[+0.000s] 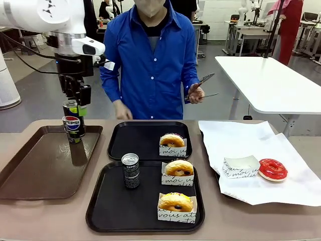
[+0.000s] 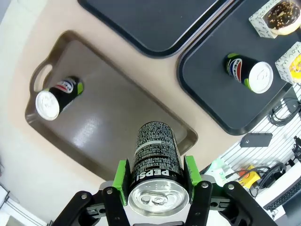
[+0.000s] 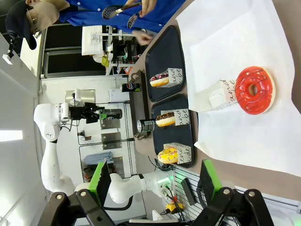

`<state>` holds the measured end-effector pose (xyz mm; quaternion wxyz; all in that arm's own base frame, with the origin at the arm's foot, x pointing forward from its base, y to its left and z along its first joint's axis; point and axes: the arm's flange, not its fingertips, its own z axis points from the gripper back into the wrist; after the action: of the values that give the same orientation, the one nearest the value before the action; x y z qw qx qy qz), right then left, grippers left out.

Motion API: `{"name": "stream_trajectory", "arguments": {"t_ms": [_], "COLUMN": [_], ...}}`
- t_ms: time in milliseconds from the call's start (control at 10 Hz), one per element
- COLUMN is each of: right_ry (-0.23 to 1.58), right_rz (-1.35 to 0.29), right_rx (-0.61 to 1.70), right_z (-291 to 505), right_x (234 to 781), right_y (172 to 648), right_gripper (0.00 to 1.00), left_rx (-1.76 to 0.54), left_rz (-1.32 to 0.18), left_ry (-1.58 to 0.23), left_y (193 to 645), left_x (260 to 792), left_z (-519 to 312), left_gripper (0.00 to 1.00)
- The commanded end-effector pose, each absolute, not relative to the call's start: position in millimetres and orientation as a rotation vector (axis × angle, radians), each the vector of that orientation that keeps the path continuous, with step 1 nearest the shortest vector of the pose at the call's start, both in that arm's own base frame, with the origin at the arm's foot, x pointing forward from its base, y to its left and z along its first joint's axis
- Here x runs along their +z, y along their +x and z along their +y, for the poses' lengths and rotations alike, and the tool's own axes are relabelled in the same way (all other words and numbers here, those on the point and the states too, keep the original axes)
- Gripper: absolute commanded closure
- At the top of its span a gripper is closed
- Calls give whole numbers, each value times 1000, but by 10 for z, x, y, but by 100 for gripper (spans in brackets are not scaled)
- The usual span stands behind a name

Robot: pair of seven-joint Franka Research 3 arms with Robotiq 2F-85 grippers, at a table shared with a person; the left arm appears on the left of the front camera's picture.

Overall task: Set up donuts and drinks on trays.
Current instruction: Pick up one Pepsi coke from the Handle tray and place it on the Flat Tray without a Pepsi coke.

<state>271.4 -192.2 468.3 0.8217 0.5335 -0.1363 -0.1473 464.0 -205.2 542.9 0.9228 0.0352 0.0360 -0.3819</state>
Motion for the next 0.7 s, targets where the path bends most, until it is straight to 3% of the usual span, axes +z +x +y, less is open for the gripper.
{"name": "stream_trajectory", "arguments": {"t_ms": [0, 400, 600], "right_ry": [1149, 1149, 1149], "right_rz": [-299, -299, -299], "right_rx": [-312, -312, -312], "right_z": [-1919, -1919, -1919], "right_x": [4693, 4693, 4693], "right_y": [2716, 2716, 2716], "right_gripper": [0, 0, 0], "left_rx": [-785, -812, -774], "left_rz": [64, 33, 167], "left_ry": [33, -37, 17], "left_y": [4840, 5172, 4841], "left_x": [5426, 5291, 5430], "left_z": [-2216, -2452, -2125], "left_gripper": [43, 43, 43]}}
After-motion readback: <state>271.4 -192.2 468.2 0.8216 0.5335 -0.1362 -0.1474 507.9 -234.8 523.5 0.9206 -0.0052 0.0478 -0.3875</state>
